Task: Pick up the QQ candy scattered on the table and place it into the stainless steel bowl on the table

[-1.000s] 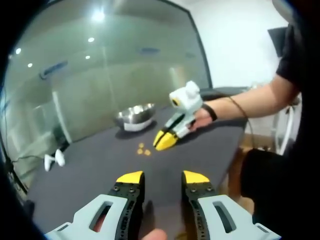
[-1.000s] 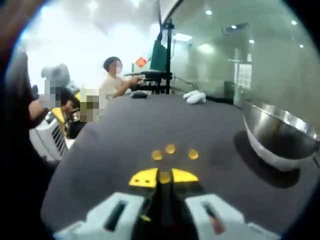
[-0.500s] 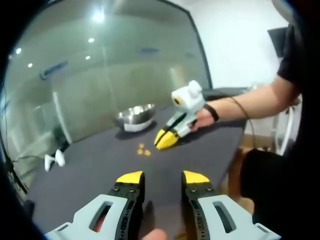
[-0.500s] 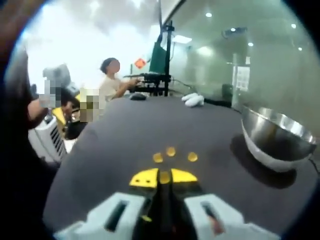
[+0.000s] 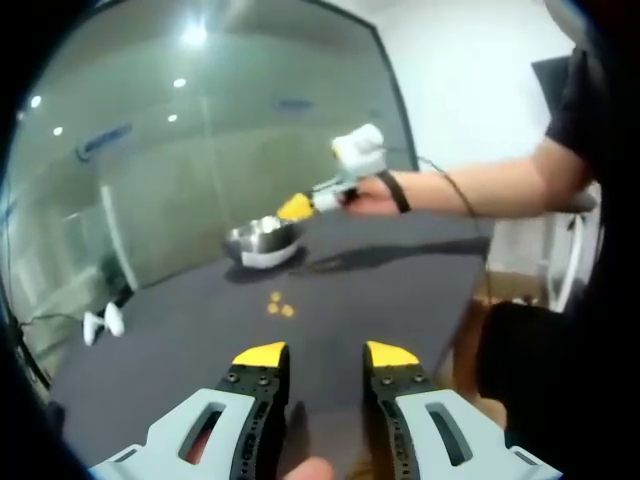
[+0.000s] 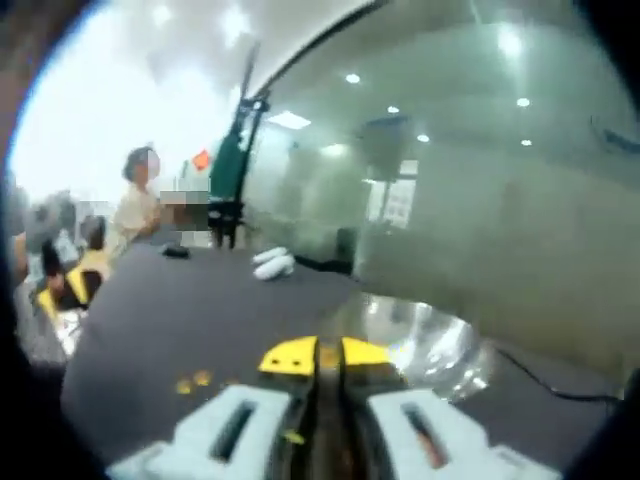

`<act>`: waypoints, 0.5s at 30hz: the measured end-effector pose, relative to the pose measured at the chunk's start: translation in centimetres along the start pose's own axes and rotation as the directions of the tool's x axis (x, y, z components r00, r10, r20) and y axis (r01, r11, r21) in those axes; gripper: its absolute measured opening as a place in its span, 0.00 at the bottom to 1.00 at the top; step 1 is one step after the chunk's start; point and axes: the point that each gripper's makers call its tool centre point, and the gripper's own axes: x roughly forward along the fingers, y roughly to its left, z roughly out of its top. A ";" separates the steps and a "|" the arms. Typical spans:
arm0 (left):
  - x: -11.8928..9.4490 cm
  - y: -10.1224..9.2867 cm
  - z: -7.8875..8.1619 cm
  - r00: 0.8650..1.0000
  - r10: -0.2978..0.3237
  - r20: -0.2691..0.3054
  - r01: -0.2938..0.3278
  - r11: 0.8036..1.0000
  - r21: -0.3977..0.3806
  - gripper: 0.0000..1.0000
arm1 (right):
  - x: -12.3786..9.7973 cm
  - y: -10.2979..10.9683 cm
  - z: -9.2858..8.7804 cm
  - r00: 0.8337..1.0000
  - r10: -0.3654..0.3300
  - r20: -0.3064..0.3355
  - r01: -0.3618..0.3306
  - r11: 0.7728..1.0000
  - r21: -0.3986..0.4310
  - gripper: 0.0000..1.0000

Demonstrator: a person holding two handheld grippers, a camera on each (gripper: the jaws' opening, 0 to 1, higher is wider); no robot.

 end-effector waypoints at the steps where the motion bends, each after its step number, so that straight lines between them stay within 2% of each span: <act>1: 0.0 -0.1 0.0 1.000 -0.002 0.000 0.002 1.000 0.002 0.31 | 0.5 -1.1 -0.3 1.000 -0.026 -0.013 0.026 1.000 -0.002 0.09; 4: -0.1 -0.2 -0.1 1.000 -0.006 -0.002 0.006 1.000 0.005 0.31 | 1.3 -3.0 -0.7 0.998 -0.066 -0.023 0.066 0.998 0.004 0.09; 12: -0.3 0.3 -0.2 1.000 0.006 -0.005 -0.006 1.000 0.001 0.31 | 3.6 -3.9 -0.9 0.996 -0.088 -0.032 0.088 0.996 -0.002 0.09; 15: -0.4 0.3 -0.1 1.000 0.007 -0.003 -0.007 1.000 0.002 0.31 | 4.3 -4.6 -1.3 0.993 -0.113 -0.042 0.114 0.993 0.025 0.09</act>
